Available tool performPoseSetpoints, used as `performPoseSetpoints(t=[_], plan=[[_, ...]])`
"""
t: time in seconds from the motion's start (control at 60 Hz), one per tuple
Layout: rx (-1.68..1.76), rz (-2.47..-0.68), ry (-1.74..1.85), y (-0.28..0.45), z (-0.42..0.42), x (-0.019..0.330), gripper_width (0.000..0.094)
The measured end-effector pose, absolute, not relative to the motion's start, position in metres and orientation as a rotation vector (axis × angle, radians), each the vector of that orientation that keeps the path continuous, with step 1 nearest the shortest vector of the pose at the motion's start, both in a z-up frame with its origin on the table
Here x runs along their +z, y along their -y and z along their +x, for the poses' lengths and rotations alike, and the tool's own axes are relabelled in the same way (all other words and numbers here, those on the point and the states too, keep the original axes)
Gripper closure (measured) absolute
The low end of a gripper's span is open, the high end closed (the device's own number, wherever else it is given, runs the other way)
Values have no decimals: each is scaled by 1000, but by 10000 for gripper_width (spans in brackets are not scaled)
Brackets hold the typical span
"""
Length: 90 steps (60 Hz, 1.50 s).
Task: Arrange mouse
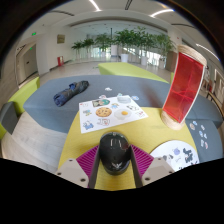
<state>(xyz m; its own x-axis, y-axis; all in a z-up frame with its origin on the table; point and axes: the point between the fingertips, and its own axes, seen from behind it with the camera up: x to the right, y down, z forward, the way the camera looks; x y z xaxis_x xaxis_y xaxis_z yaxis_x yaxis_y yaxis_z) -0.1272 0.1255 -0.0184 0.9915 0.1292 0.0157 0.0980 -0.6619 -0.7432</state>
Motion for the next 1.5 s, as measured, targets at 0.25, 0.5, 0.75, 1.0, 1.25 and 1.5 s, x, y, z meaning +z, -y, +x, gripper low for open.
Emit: performPoseSetpoints(t=[0.25, 0.5, 0.75, 1.0, 1.25, 1.5], plan=[[123, -2106, 159, -111, -120, 78, 520], [-43, -2032, 75, -69, 13, 130, 525], [13, -2272, -34, -47, 56, 5, 527], [26, -2344, -9, -47, 50, -15, 381], [-54, -2267, 20, 1, 55, 50, 111], [7, -2156, 19, 90, 16, 133, 95]])
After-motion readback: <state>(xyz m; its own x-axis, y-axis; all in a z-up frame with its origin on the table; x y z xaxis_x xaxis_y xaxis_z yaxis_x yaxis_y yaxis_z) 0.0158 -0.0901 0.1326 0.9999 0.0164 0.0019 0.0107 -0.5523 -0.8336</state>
